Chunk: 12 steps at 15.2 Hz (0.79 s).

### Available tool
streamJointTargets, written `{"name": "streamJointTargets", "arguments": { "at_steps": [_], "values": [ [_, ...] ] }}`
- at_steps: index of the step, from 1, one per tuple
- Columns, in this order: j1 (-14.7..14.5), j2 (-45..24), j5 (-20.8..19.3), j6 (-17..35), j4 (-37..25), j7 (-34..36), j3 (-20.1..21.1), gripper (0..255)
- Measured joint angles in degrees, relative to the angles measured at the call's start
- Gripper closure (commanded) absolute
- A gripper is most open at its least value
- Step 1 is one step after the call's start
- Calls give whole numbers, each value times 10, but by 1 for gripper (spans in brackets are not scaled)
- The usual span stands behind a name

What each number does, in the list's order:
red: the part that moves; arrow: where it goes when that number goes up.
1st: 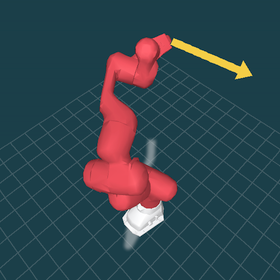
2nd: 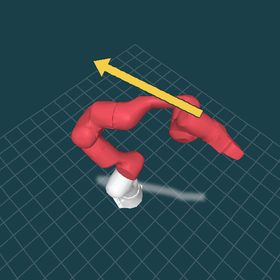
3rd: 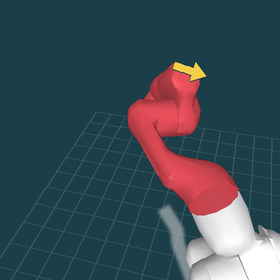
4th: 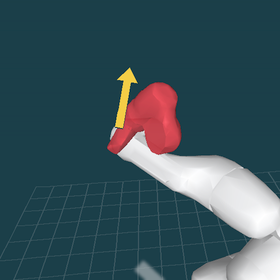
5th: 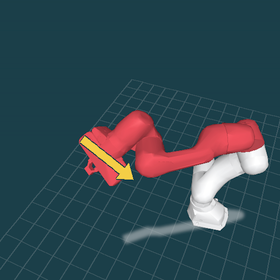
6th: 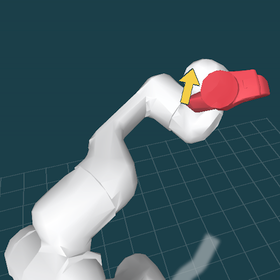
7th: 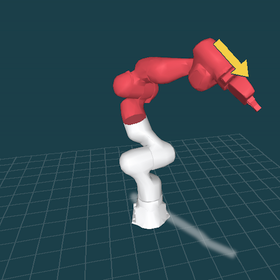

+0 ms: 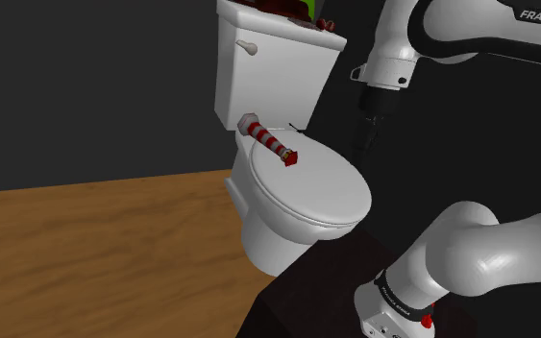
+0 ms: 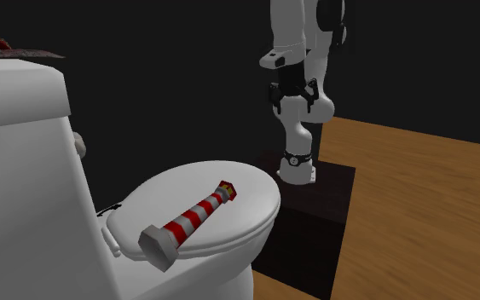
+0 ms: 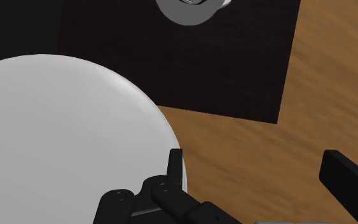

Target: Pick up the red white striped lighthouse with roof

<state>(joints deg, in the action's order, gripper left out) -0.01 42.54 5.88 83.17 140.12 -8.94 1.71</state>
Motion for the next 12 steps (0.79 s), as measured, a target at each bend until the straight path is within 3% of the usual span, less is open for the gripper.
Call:
{"name": "streamJointTargets", "arguments": {
  "at_steps": [3,12],
  "values": [
    [3,-17,-3,24,2,1,0,0],
    [26,-162,-24,182,-30,9,-3,0]
  ]
}}
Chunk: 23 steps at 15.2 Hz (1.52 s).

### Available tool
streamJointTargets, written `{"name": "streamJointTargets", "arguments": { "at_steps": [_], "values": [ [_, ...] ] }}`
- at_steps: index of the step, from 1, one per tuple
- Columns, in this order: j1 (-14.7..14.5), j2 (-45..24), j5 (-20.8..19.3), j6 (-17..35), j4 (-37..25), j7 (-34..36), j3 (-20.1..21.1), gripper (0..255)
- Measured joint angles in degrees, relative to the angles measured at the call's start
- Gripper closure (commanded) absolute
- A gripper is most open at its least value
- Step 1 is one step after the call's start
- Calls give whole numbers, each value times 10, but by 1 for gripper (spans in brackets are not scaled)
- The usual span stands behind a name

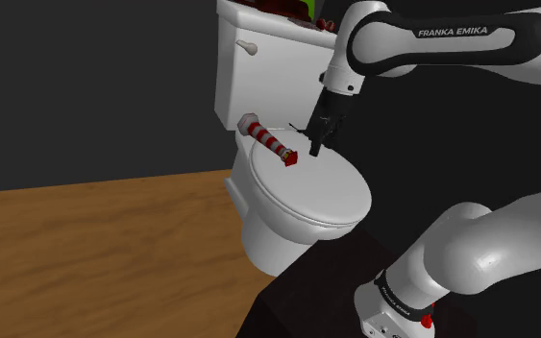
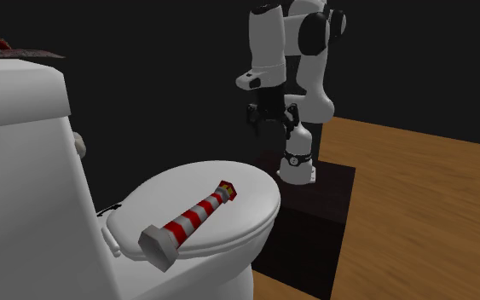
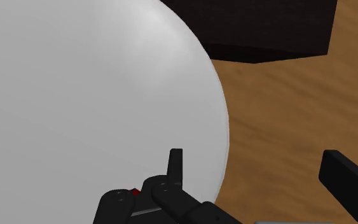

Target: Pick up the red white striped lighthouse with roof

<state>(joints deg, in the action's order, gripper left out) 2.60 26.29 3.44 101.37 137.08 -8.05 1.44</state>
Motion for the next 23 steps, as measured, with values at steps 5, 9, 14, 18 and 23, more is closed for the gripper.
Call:
{"name": "streamJointTargets", "arguments": {
  "at_steps": [5,9,14,18,23],
  "values": [
    [14,-99,-14,88,-36,4,-7,0],
    [23,-177,-24,143,-81,12,-11,0],
    [31,-271,-35,188,-155,24,-17,0],
    [37,-338,-42,216,-216,31,-24,0],
    [41,-405,-46,240,-275,38,-29,0]
  ]
}}
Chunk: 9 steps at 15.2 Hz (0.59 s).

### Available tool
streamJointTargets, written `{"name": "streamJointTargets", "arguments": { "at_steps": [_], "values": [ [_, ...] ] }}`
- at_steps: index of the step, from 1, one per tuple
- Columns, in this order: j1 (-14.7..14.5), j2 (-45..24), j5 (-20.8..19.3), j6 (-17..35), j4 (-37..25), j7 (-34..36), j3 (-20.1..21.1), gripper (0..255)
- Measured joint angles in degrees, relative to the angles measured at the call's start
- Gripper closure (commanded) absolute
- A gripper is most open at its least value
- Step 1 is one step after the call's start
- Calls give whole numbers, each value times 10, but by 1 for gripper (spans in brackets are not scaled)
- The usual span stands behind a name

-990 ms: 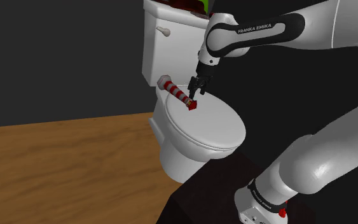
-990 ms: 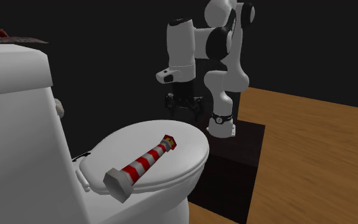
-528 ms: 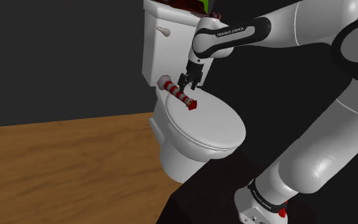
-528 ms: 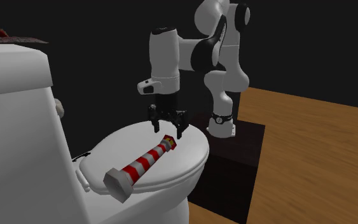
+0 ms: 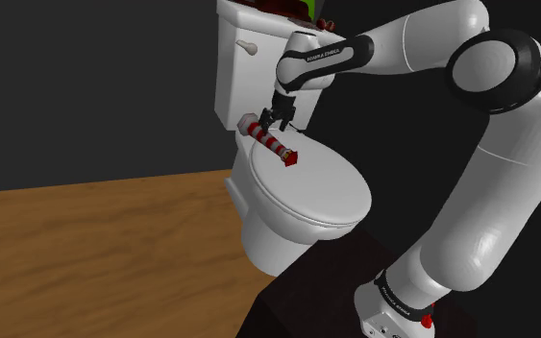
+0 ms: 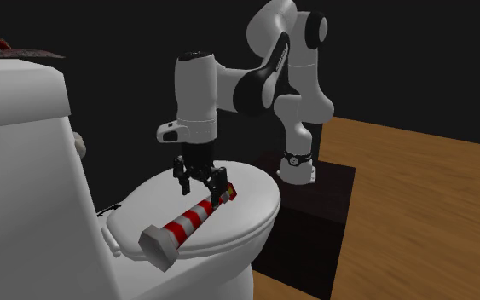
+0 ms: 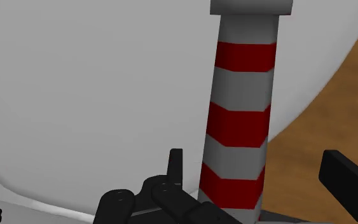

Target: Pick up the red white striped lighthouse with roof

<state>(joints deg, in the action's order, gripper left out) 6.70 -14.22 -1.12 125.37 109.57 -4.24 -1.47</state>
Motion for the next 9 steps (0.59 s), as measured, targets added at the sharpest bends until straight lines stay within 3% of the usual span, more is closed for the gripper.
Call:
{"name": "streamJointTargets", "arguments": {
  "at_steps": [6,7,9],
  "values": [
    [1,-25,0,38,13,0,0,0],
    [1,-26,0,41,14,0,-1,255],
    [1,-26,0,43,15,-1,-1,255]
  ]
}}
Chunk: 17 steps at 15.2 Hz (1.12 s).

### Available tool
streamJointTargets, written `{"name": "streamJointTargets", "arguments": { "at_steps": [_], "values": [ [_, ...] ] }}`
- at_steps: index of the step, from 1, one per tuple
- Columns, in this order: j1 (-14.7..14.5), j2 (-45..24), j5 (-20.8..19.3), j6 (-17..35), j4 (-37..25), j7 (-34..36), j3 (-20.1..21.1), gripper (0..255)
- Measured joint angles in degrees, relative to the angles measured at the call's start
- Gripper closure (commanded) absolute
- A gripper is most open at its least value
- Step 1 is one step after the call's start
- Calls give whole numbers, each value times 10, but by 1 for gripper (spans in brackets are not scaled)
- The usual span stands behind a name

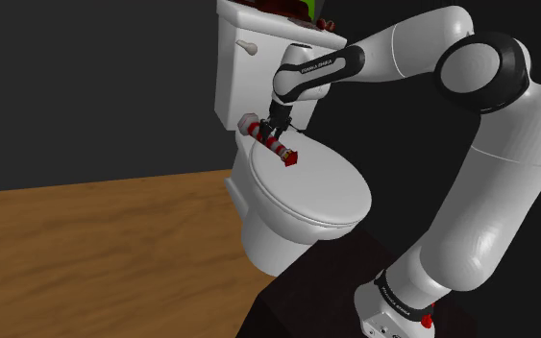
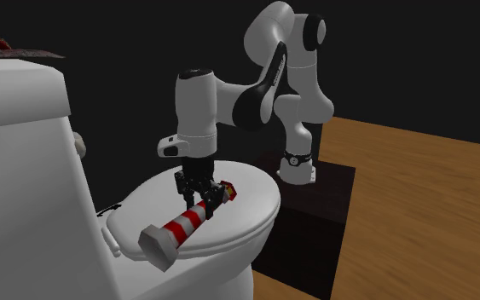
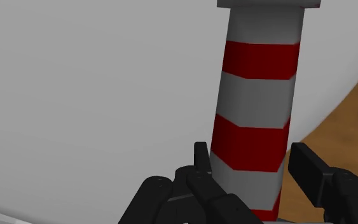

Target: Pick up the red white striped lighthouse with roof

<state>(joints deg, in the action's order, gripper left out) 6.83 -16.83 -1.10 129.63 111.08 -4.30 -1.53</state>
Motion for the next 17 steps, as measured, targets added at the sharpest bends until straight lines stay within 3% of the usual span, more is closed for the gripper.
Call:
{"name": "streamJointTargets", "arguments": {
  "at_steps": [8,17],
  "values": [
    [0,0,0,1,0,0,0,255],
    [-1,27,0,-52,-24,0,0,255]
  ]
}}
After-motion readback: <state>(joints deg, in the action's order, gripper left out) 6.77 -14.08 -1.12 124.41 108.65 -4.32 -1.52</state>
